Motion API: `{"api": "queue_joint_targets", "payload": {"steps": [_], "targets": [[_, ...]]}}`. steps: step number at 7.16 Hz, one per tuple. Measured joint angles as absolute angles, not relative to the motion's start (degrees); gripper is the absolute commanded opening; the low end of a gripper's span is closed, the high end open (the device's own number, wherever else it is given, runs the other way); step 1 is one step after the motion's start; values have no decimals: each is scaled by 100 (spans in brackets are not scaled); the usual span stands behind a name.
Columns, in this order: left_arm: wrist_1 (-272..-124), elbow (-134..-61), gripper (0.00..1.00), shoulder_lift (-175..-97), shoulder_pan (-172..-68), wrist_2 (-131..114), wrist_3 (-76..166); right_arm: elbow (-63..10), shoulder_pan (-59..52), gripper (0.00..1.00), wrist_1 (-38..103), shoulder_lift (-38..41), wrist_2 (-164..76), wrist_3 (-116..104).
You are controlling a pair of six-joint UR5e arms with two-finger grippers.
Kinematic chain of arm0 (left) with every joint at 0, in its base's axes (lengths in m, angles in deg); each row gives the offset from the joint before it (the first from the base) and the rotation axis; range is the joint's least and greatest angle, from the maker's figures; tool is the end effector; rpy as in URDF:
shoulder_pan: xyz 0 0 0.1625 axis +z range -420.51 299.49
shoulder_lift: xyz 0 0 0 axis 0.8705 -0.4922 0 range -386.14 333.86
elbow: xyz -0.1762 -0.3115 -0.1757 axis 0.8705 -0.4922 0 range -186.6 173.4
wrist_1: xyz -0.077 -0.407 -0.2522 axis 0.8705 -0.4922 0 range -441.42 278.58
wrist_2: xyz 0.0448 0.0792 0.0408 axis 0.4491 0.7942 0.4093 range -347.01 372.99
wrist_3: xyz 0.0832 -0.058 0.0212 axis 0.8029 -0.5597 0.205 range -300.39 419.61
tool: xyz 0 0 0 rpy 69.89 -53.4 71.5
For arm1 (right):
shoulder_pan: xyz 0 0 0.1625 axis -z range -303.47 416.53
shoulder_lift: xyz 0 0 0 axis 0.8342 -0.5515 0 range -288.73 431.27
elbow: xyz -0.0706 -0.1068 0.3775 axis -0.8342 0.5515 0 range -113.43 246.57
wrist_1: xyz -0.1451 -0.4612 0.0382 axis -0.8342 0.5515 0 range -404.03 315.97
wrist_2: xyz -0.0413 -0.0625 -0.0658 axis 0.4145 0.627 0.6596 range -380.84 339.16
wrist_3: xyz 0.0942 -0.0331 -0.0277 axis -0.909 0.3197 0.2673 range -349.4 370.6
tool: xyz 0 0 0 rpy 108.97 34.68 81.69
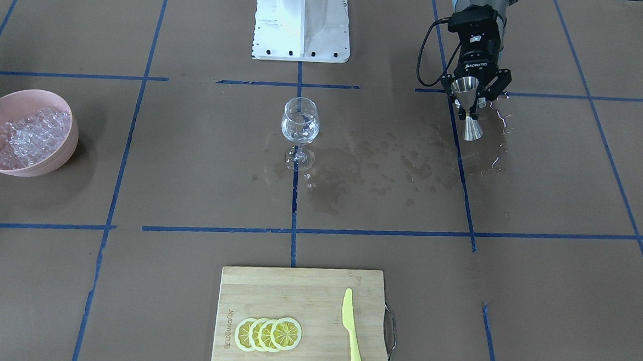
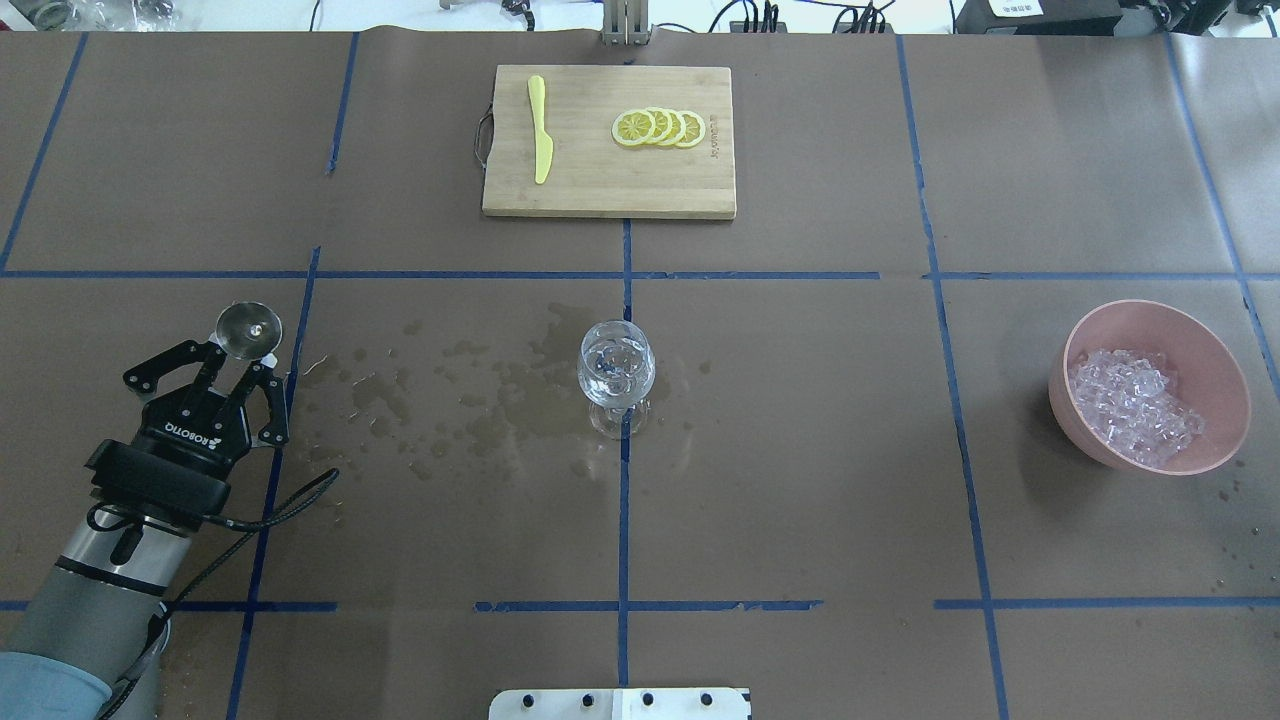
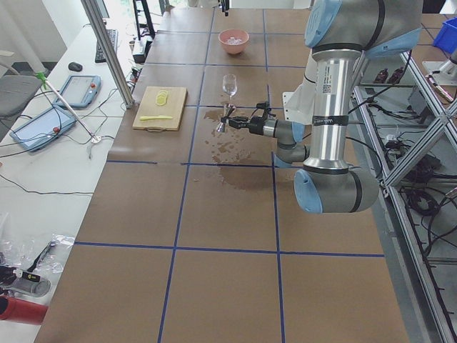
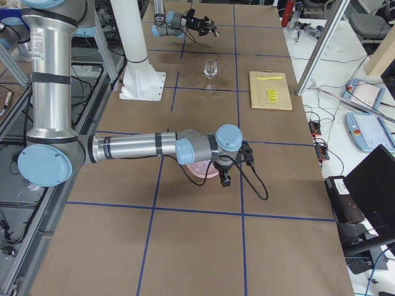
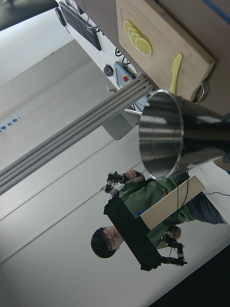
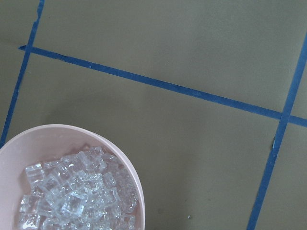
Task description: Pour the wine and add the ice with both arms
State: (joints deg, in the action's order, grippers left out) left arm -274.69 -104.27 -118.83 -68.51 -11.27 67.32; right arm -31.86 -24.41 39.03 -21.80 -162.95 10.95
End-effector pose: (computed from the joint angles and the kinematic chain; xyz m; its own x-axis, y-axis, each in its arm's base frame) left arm 0.4400 -0.2918 0.3685 0.9295 0.2805 -0.2393 0.2747 -0.0942 0.9569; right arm -0.0363 -0.5551 0.5579 0.5790 -0.2684 0.7699 0.1573 0.9633 0.2176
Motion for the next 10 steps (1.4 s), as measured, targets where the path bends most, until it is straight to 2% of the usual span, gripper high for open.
{"api": "queue_joint_targets", "payload": {"steps": [7, 10], "targets": [[-27552, -10672, 0, -11710, -6877, -2115, 5301, -3168, -2437, 100, 3903, -2173, -16287, 1106], [-28128, -10647, 0, -10779, -6878, -2700, 5366, -3139, -2441, 100, 3903, -2159, -16281, 1119]]}}
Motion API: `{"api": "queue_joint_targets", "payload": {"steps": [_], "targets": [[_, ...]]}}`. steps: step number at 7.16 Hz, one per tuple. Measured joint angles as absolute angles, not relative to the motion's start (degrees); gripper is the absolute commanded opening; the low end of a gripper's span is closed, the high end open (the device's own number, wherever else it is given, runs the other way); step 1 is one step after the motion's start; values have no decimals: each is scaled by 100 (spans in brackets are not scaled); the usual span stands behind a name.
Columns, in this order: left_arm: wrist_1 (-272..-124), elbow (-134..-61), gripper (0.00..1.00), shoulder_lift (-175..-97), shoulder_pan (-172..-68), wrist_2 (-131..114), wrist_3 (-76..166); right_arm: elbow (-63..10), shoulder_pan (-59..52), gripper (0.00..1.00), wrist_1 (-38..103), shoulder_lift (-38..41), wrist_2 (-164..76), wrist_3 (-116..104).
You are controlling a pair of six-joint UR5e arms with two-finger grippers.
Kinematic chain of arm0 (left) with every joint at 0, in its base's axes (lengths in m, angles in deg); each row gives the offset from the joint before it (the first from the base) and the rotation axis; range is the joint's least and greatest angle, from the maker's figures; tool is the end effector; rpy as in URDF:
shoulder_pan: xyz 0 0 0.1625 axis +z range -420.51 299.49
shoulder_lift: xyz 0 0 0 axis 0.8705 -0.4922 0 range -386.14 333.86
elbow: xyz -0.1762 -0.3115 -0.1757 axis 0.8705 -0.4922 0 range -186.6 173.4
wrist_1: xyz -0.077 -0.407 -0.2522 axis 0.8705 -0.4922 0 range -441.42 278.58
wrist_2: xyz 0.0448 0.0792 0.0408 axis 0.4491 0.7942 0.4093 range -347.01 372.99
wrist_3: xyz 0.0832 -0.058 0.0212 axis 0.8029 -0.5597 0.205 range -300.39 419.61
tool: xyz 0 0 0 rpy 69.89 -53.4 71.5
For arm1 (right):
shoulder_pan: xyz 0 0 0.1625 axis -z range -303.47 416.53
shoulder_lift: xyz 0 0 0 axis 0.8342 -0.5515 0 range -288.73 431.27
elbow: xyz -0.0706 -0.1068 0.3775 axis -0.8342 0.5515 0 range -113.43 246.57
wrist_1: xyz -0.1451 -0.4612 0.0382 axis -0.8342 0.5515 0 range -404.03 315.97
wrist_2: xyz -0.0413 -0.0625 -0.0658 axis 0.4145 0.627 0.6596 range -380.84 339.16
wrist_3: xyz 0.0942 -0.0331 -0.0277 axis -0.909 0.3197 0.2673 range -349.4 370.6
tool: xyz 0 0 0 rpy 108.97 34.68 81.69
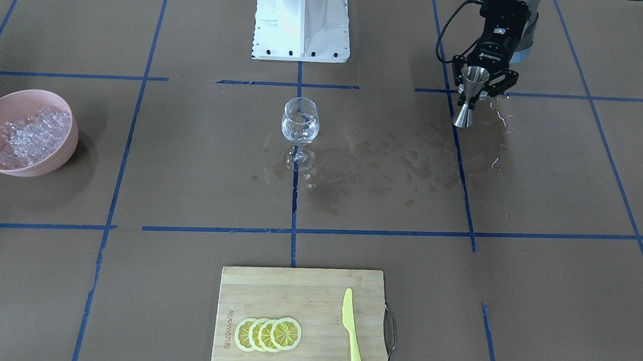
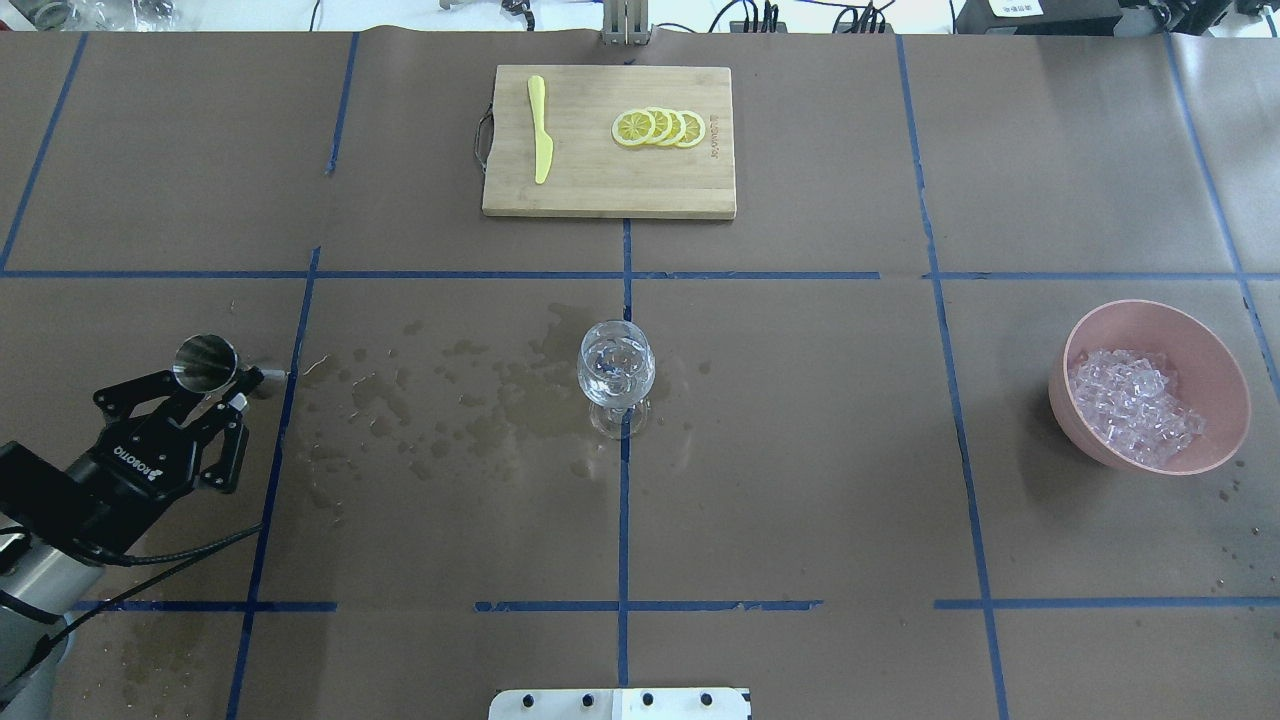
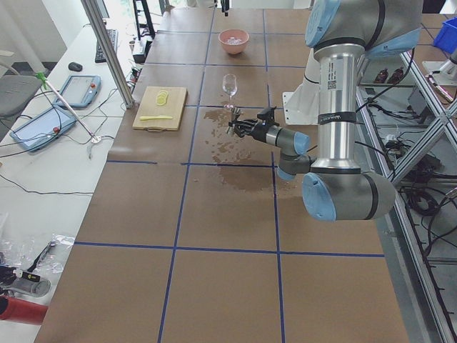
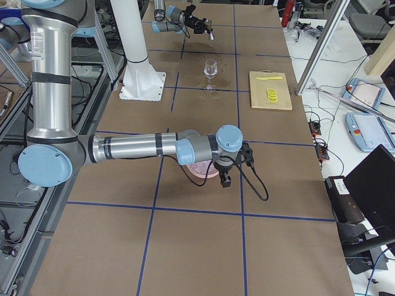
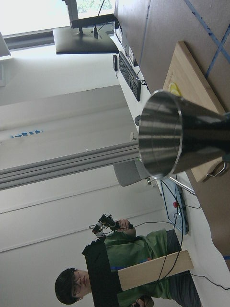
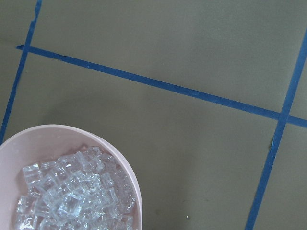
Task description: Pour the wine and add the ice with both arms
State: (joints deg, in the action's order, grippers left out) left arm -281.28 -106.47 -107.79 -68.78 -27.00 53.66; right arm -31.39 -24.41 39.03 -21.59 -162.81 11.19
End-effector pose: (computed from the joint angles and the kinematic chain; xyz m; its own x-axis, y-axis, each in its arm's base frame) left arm 0.3987 -0.2728 0.4275 0.7567 0.5359 -0.3744 0.4416 0.0032 0.8972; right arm -0.0364 -0.5566 0.5608 0.5809 -0.2690 0.7683 0.1599 0.9631 0.2163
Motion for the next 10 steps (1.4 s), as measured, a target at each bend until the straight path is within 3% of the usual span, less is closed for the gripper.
{"api": "queue_joint_targets", "payload": {"steps": [10], "targets": [[-28271, -9467, 0, -10010, -6740, -2854, 3354, -3177, -2442, 100, 3903, -2214, -16295, 1089]]}}
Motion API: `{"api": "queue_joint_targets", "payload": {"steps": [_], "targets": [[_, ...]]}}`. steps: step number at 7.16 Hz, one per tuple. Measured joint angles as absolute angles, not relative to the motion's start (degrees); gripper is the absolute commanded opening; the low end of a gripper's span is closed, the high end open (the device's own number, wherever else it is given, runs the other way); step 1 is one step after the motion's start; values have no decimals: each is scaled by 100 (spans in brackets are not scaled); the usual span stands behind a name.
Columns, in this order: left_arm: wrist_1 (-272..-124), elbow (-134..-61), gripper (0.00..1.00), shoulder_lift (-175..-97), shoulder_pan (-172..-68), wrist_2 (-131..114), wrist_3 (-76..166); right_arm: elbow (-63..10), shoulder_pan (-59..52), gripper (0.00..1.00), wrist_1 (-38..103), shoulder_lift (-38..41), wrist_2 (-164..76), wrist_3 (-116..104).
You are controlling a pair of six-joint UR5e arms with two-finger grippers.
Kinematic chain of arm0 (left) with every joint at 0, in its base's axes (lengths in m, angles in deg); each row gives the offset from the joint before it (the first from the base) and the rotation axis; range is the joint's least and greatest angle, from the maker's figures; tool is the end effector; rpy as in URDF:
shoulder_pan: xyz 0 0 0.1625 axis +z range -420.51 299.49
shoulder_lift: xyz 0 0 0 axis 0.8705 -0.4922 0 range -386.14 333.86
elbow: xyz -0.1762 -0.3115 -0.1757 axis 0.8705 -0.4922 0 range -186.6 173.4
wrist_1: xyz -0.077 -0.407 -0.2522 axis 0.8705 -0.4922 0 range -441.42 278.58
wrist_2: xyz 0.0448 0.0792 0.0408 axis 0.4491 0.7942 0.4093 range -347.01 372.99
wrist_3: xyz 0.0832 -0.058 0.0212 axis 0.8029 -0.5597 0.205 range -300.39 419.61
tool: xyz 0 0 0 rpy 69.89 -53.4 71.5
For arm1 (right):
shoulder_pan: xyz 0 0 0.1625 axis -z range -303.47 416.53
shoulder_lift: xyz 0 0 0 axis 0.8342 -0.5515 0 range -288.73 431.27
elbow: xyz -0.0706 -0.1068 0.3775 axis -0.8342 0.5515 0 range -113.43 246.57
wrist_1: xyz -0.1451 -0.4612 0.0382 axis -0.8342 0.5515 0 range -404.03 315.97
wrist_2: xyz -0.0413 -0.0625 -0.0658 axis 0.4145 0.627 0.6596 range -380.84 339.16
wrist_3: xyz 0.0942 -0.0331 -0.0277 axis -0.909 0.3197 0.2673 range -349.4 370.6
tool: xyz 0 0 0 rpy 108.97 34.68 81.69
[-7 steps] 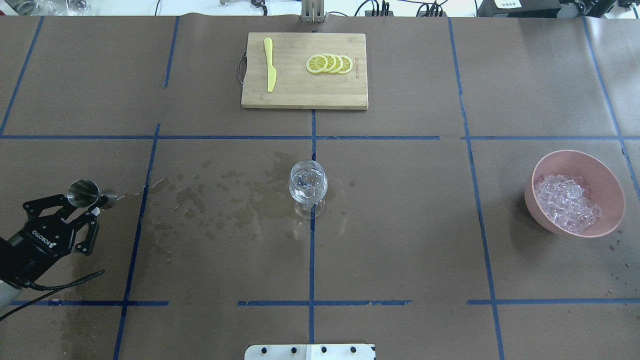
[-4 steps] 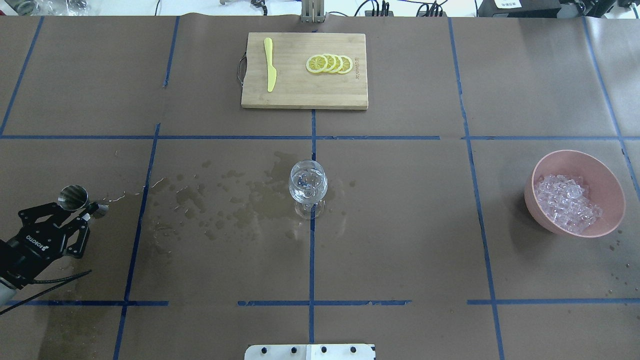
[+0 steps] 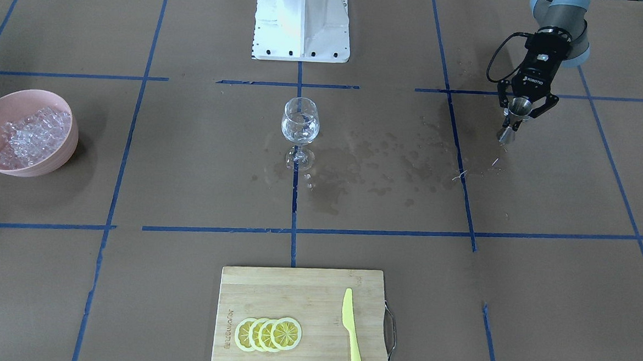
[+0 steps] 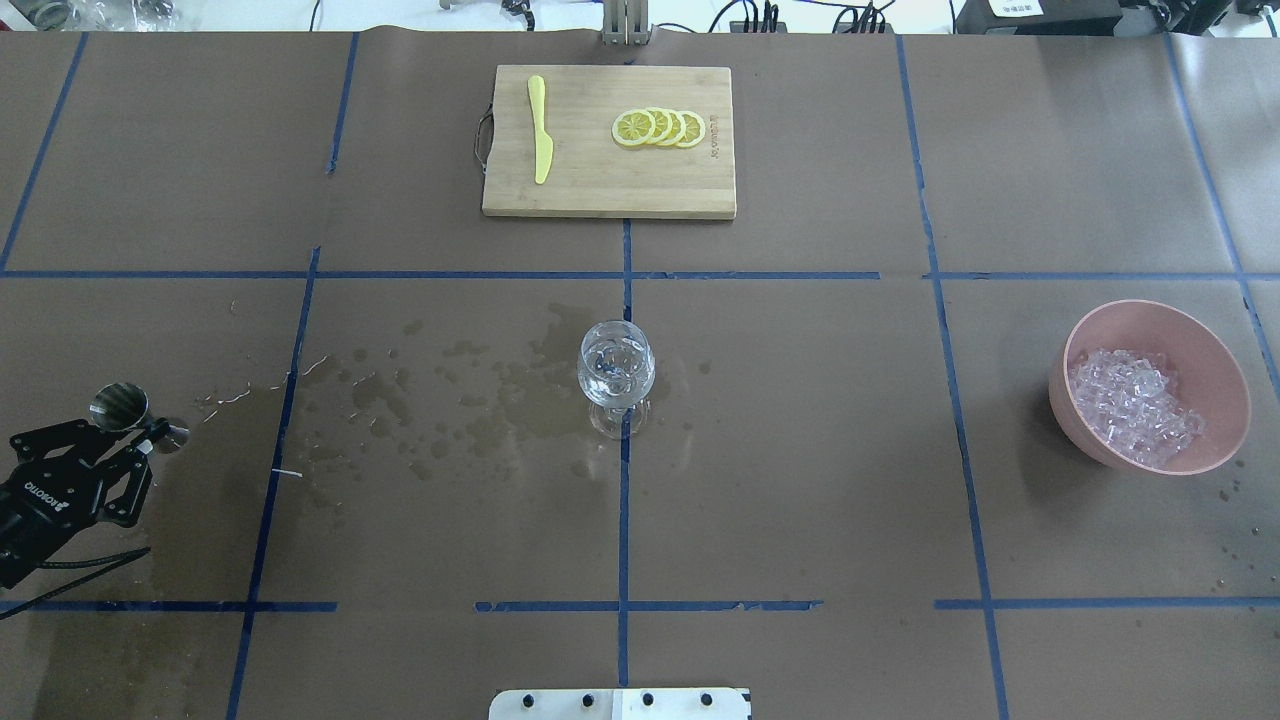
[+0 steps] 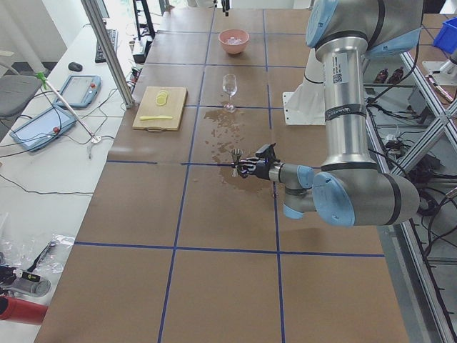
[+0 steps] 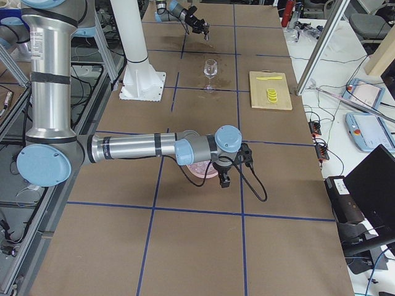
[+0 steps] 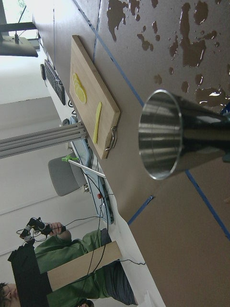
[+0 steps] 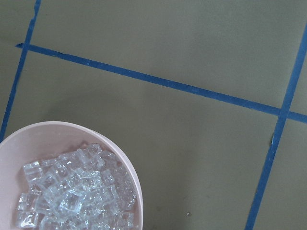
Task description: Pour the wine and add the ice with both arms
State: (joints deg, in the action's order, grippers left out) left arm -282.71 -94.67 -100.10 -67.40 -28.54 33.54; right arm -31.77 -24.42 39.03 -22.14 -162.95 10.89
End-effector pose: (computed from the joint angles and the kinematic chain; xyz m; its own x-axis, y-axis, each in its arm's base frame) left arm 0.3679 -0.2568 0.5860 0.7126 0.5137 -0.4777 0.4127 0.2437 0.8777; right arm -0.0358 -0.5528 0.5621 0.5802 -0.2616 0.7714 0.1567 0.9652 0.2094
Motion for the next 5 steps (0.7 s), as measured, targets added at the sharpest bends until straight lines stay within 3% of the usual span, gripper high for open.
{"api": "queue_joint_targets", "payload": {"steps": [5], "targets": [[-28298, -9090, 0, -10083, -6502, -2721, 2293, -3174, -2441, 100, 3903, -2216, -16301, 1087]]}}
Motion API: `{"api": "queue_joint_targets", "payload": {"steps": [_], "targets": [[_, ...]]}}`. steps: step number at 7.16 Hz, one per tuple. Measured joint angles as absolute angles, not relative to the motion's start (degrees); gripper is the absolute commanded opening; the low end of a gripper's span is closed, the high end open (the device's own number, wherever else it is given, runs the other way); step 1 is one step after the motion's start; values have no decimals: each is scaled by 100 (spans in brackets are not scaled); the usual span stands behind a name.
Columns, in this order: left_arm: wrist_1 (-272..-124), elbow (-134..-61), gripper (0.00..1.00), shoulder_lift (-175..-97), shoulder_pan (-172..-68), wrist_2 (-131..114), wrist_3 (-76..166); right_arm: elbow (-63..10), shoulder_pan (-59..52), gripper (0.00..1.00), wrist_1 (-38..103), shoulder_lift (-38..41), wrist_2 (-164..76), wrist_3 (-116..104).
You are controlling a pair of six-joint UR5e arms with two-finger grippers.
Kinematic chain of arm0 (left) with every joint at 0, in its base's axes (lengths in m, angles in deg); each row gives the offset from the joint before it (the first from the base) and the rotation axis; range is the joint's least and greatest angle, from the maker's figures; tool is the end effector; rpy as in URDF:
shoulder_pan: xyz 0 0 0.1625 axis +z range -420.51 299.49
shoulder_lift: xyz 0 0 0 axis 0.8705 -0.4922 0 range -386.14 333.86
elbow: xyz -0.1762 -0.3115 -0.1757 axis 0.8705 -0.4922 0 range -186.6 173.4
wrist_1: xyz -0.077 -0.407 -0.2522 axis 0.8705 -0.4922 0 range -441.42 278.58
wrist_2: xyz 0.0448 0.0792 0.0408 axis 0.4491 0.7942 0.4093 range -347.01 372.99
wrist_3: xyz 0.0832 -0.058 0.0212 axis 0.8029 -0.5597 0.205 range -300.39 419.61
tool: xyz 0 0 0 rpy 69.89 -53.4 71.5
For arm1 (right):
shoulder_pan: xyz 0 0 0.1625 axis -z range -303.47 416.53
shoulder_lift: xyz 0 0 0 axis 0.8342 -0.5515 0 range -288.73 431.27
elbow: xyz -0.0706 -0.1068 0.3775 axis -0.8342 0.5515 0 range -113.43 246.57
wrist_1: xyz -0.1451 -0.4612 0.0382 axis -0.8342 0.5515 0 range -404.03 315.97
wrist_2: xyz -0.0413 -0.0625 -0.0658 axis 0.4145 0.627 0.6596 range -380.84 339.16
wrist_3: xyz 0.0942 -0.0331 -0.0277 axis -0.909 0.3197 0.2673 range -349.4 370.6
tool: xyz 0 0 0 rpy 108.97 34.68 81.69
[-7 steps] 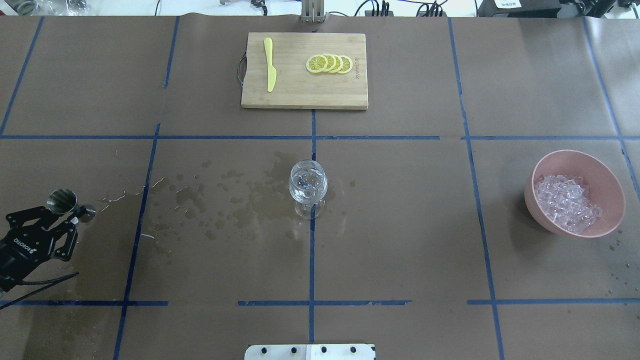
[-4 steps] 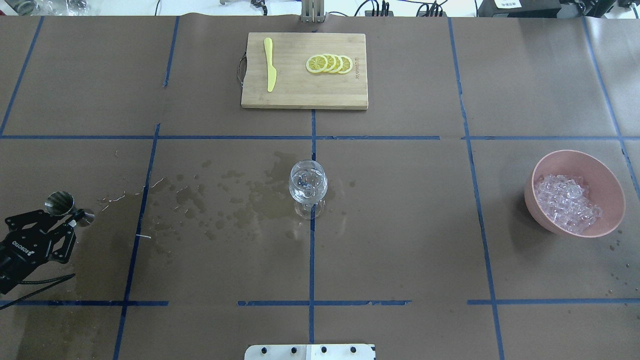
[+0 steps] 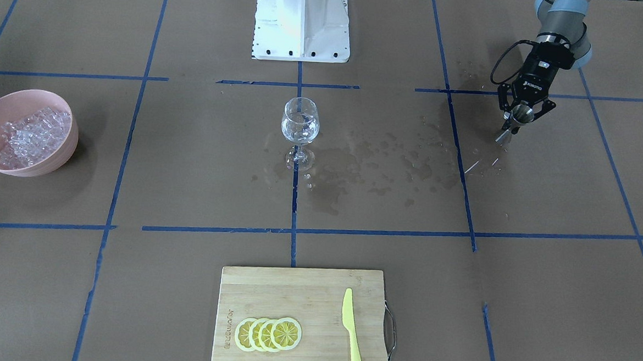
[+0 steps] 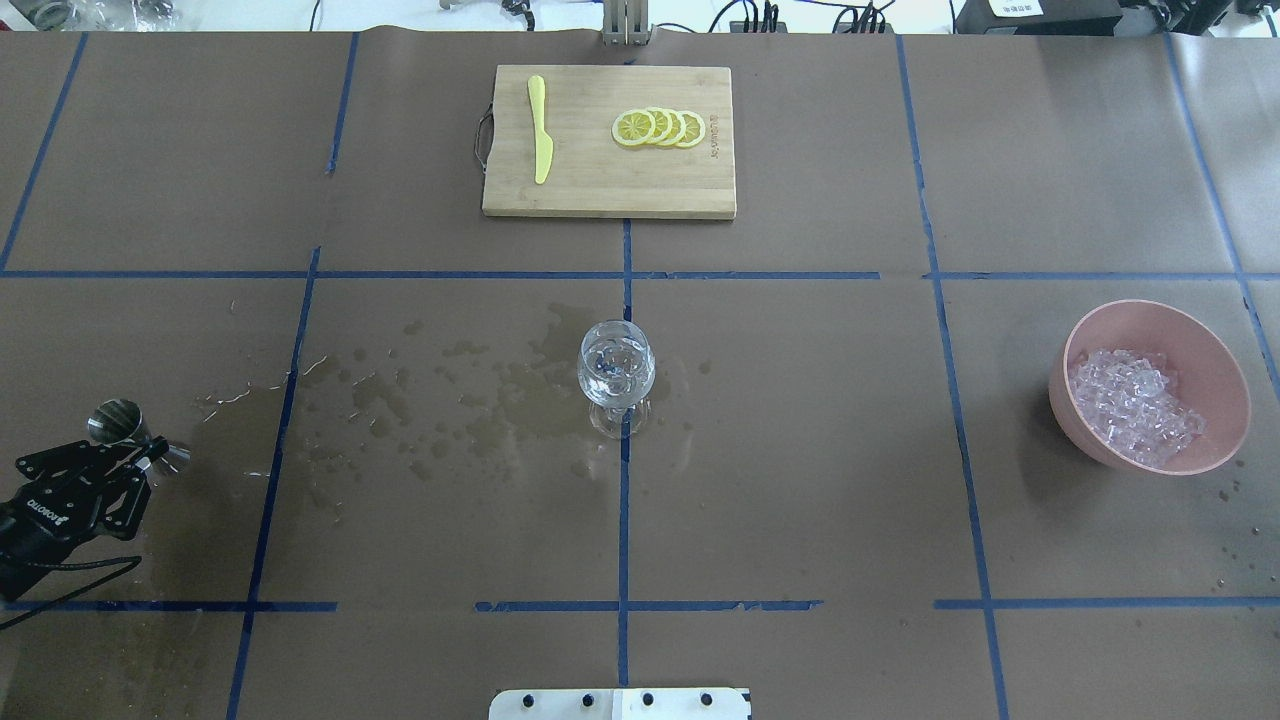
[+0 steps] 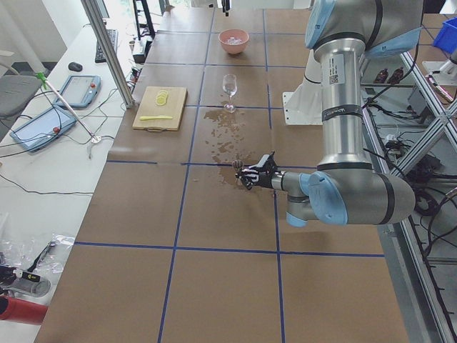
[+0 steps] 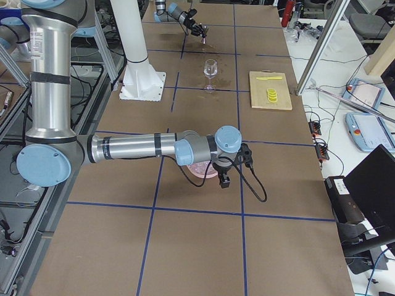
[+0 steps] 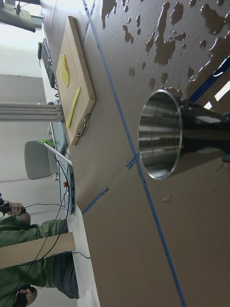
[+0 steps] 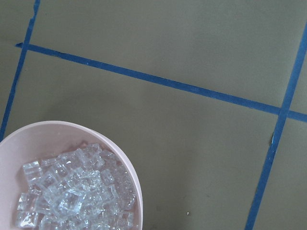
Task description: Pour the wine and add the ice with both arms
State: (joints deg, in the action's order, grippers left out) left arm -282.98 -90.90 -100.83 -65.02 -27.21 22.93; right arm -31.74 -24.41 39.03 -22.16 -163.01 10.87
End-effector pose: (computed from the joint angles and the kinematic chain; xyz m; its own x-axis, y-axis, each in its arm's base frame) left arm 0.3779 -0.2428 0.6139 0.6456 0.4683 -0.6032 0.4928 0.3480 0.7975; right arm -0.0360 -0.5526 0.5625 0.5794 -0.2607 0.7722 0.1567 0.9654 0.2083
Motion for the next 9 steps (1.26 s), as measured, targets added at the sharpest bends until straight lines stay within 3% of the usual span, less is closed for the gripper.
{"api": "queue_joint_targets", "payload": {"steps": [4, 6, 7, 8, 9], "targets": [[-28279, -9053, 0, -10164, -6279, -2704, 1750, -3173, -2441, 100, 3903, -2218, -16298, 1091], [-28278, -8994, 7, -10225, -6258, -2695, 1714, -3171, -2441, 100, 3903, -2216, -16299, 1089], [-28282, -8955, 36, -10254, -6256, -2691, 1711, -3170, -2441, 100, 3903, -2216, -16298, 1088], [-28287, -8943, 96, -10271, -6255, -2687, 1712, -3170, -2441, 100, 3903, -2216, -16296, 1087], [-28299, -8948, 100, -10279, -6252, -2680, 1709, -3170, -2441, 100, 3903, -2216, -16297, 1087]]}}
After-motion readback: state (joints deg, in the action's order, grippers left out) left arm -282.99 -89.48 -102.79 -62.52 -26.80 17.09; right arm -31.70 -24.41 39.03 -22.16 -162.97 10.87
